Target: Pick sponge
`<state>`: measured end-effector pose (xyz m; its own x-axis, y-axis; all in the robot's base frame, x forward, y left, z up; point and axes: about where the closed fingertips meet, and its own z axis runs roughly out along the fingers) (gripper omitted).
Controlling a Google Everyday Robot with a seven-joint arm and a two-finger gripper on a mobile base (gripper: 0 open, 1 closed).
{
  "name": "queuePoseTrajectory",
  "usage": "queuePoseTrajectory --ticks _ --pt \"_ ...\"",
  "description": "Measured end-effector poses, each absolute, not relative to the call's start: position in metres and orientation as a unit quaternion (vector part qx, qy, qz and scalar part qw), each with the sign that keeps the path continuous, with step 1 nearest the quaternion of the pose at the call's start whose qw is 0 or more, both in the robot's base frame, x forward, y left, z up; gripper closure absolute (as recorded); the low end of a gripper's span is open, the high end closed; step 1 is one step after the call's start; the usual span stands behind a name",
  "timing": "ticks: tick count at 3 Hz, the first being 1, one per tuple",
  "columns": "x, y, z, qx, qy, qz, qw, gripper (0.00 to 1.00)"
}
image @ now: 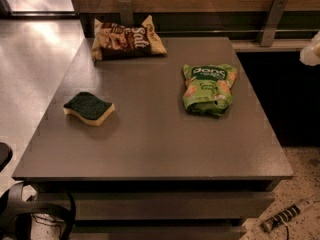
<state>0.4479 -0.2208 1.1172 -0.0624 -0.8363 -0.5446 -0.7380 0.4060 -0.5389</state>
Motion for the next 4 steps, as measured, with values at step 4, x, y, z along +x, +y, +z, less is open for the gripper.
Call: queuePoseTrajectory --ticks 4 --pt "0.488 -0.134 1.055 -0.522 0.708 0.028 0.474 0.00"
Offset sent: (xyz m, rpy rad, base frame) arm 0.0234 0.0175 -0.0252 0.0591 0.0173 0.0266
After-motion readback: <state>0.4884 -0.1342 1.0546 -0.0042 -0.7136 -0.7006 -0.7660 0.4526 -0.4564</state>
